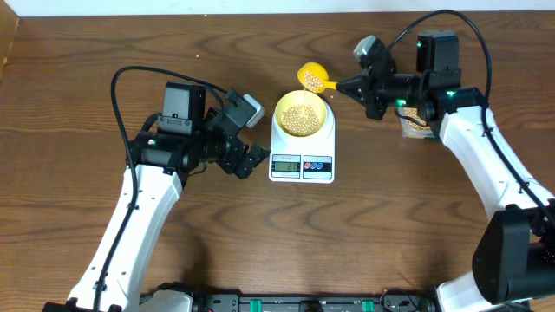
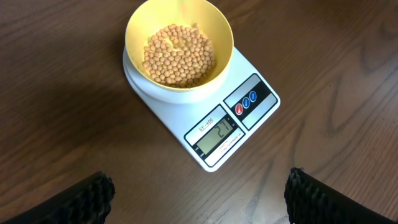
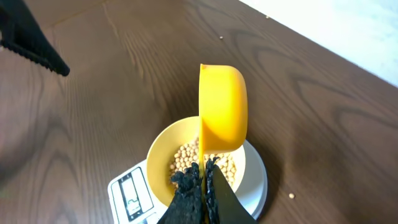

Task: Scoop item into bowl and weigh 50g on scale
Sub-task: 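Tilt the scoop to pour soybeans into the yellow bowl, then move the empty scoop right back down into the tub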

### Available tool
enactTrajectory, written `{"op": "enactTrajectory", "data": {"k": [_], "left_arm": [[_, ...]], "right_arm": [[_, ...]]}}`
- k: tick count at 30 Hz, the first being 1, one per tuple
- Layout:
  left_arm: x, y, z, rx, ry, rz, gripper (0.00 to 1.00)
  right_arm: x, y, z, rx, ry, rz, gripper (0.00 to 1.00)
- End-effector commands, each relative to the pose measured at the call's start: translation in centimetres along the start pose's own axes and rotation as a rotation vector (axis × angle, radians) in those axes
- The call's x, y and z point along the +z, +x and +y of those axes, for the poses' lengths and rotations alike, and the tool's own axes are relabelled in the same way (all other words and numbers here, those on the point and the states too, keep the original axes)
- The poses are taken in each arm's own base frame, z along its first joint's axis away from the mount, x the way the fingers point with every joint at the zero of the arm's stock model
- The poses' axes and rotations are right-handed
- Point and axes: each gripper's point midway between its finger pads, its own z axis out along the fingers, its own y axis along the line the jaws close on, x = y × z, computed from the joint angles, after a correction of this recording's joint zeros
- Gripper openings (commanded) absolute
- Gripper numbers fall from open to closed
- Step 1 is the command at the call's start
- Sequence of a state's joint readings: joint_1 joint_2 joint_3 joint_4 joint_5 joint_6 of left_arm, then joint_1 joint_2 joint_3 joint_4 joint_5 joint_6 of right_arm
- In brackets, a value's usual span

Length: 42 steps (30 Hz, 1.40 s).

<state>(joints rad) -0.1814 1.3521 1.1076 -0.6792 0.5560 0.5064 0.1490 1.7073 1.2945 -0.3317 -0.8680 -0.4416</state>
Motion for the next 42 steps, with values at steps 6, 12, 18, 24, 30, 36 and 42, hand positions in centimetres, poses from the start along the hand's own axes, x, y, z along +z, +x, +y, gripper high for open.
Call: {"op": "enactTrajectory", "data": {"k": [6, 12, 18, 24, 30, 36, 42], "left_arm": [[-0.5, -0.6, -0.3, 0.025, 0.009, -0.024, 0.9], [-0.5, -0.6, -0.3, 0.025, 0.009, -0.024, 0.9], [-0.5, -0.6, -0.3, 0.025, 0.009, -0.024, 0.9], [-0.5, -0.6, -0.3, 0.025, 0.009, -0.024, 0.9], [-0.5, -0.6, -0.3, 0.025, 0.009, -0.024, 0.9], [-0.5, -0.6, -0.3, 0.025, 0.009, -0.024, 0.9], [-0.5, -0.6, -0.3, 0.025, 0.009, -0.024, 0.9]], "right_arm": [[0.6, -0.2, 0.9, -0.193, -0.019, 0.002, 0.01], [0.6, -0.2, 0.9, -0.295, -0.019, 0.001, 0.01], [0.6, -0.2, 0.9, -0.336, -0.019, 0.001, 0.01], [0.5, -0.2, 0.9, -0.346, -0.019, 0.001, 0.01], [0.5, -0.2, 0.9, -0.354, -0.019, 0.0, 0.01], [0.5, -0.2, 0.9, -0.382, -0.018, -0.001, 0.01], [0.2, -0.5, -2.5, -0.267, 0.162, 0.041, 0.01]]}}
